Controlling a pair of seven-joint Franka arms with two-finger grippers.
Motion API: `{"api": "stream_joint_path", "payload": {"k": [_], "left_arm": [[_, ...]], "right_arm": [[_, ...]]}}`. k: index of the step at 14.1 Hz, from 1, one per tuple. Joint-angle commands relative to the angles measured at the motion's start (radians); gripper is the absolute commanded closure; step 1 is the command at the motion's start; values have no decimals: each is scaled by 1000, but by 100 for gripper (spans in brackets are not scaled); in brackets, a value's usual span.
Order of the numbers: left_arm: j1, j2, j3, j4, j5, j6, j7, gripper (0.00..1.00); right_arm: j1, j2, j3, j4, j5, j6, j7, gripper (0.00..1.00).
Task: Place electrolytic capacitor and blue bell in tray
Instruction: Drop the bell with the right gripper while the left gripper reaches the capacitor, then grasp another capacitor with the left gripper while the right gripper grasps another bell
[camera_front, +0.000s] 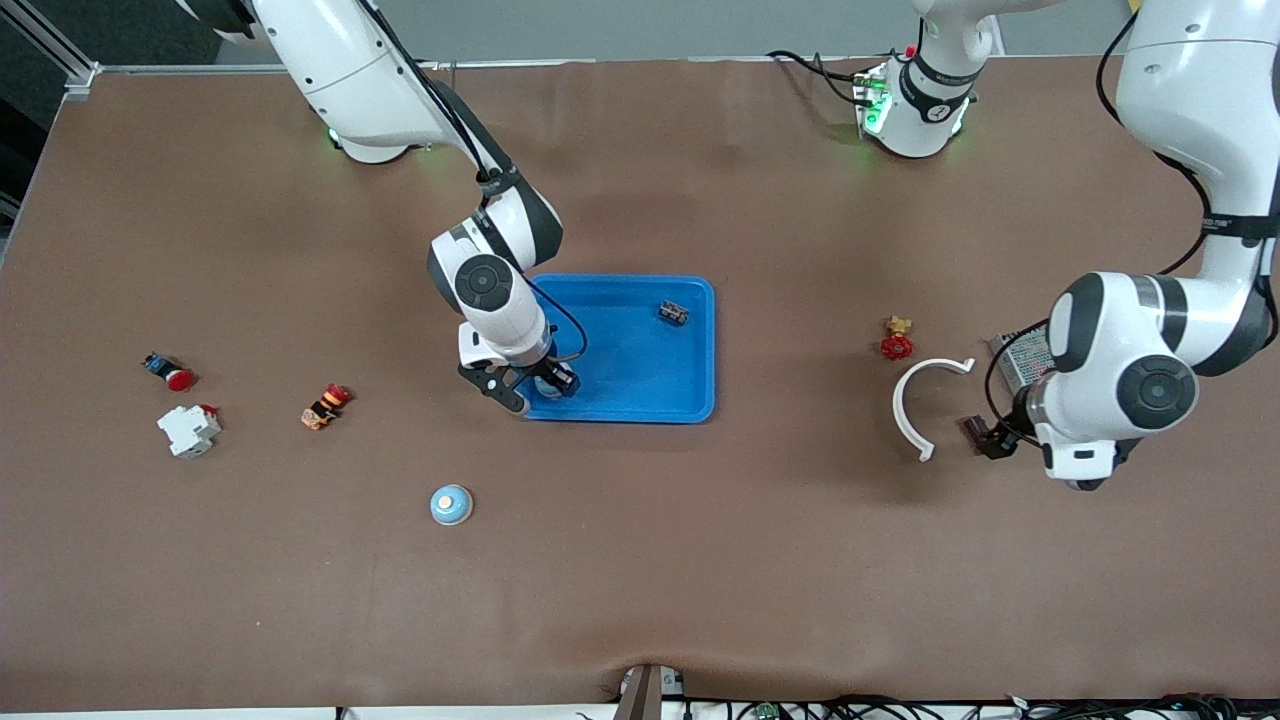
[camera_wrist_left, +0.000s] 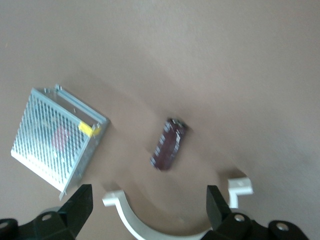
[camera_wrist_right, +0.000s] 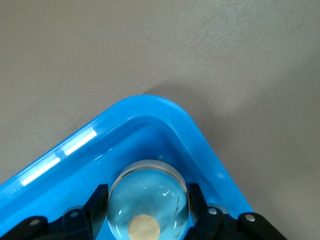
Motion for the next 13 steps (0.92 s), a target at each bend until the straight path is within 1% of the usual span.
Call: {"api": "stream_joint_path", "payload": {"k": [1,2,3,5,8,11,13], "left_arm": [[34,12,-11,-10,21,35,56,0],[50,26,-11,-7,21,45,72,0],[63,33,-11,-10,23,61,87,0],[86,52,-11,-7,21,91,140,0],[98,95,-14,-2,6,188,148,0],[86,115,-22,-7,-21,220,142,0],[81,118,-24,-14,-34,220,142,0]], "right_arm": [[14,4,-11,28,-11,-22,29,0],[11,-6,-11,31,-11,-51,23,0],[7,-29,-11,46,-11,-110,19,0],[-6,-39,-11,103,-11,-216,-10,0],[-69,-40,-11,175,-11,-308,-125,0],[-129,-39,-11,221,-11,-333,-256,0],[-170,-14,-11,268,-11,-330,-349,0]]}}
